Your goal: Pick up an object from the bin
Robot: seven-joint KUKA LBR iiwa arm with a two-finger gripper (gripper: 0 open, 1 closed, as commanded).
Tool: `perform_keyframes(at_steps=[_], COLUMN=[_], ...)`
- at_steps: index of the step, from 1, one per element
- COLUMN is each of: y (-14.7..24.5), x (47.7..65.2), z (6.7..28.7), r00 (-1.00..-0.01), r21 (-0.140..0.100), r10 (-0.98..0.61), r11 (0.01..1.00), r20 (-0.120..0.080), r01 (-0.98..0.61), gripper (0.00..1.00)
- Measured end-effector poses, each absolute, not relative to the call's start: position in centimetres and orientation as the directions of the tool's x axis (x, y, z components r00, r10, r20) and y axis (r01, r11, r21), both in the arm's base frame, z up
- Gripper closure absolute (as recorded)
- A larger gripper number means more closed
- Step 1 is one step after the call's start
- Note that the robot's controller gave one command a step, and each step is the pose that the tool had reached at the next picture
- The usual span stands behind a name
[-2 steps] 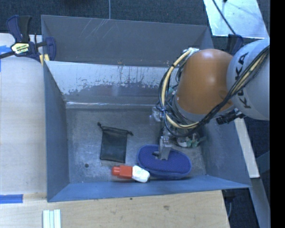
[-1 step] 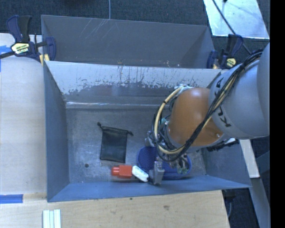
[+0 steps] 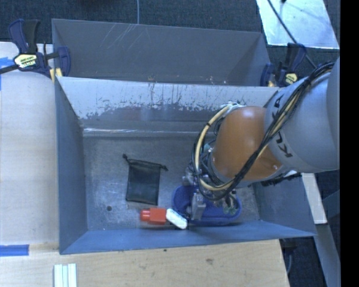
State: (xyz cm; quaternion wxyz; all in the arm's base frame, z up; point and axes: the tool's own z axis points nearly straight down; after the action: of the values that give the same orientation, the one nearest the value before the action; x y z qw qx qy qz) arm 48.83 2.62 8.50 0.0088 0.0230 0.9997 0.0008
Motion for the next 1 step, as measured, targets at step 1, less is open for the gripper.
perform_keyframes(at_steps=[1], y=[3.23], x=[53.12], z=[24.63], r00=[-1.000], r21=[0.001], r10=[0.026], r11=[1.000], r20=[-0.012], r01=[0.026], gripper=[1.00])
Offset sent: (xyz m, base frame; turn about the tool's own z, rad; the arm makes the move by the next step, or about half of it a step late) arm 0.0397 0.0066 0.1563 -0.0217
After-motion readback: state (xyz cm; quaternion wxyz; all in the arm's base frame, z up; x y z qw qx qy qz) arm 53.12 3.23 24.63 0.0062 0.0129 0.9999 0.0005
